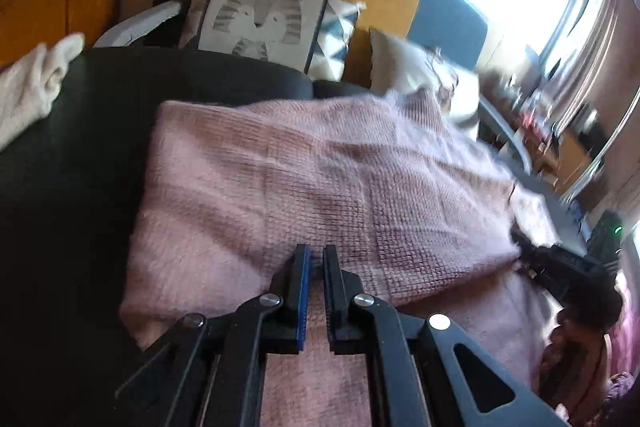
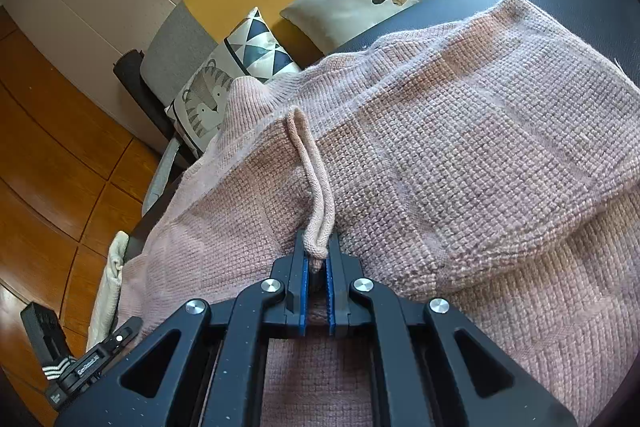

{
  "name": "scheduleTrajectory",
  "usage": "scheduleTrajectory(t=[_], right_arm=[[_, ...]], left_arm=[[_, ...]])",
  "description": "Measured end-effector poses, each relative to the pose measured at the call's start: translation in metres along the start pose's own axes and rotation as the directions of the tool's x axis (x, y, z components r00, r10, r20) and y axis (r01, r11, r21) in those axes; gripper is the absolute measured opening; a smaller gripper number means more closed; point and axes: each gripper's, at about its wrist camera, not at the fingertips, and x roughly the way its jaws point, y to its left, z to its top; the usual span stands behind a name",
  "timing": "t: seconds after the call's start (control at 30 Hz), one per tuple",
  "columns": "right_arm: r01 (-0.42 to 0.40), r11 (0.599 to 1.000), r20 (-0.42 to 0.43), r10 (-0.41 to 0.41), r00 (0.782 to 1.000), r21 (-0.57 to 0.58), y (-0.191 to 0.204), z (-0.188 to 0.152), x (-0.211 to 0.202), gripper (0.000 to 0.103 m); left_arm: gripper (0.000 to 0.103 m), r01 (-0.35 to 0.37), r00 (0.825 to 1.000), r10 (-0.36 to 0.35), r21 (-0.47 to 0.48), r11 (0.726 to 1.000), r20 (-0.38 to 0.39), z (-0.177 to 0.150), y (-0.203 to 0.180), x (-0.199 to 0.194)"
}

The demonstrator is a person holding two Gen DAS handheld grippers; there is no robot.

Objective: Fold clothes

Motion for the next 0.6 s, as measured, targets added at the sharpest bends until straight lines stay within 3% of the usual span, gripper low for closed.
scheduleTrajectory(t=[0.07, 0.2, 0.3, 0.43, 0.53, 0.6], right_arm=[[0.008, 1.0, 0.001, -0.008, 1.0, -0.005, 0.001, 0.0, 0.0, 0.005], [0.006, 1.0, 0.0, -0.006, 1.0, -0.002, 0.0, 0.0, 0.0, 0.004], [0.014, 1.0, 0.001, -0.014, 1.0, -0.007, 0.001, 0.0, 0.001, 0.004], [0.014, 1.0, 0.0, -0.014, 1.0, -0.007, 0.0, 0.0, 0.001, 0.004], [0.011, 1.0, -0.001, -0.011, 1.0, -0.004, 0.001, 0.0, 0.001, 0.004], [0.009, 1.0, -0.001, -0.009, 1.0, -0.002, 0.001, 0.0, 0.001, 0.004]], left_arm=[[0.006, -0.049, 0.999, 0.049, -0.02, 0.999, 0.014, -0.001, 0.014, -0.009], [0.004, -0.052, 0.998, 0.056, -0.118, 0.992, 0.038, -0.008, 0.058, -0.027], [0.003, -0.047, 0.997, 0.052, -0.092, 0.995, 0.052, -0.013, 0.066, -0.035], [0.002, -0.055, 0.996, 0.061, -0.094, 0.994, 0.064, -0.008, 0.056, -0.037], [0.004, 0.006, 0.993, 0.006, -0.107, 0.994, 0.114, -0.001, 0.036, -0.037], [0.006, 0.001, 0.996, 0.007, -0.083, 0.997, 0.093, 0.006, 0.02, -0.025]])
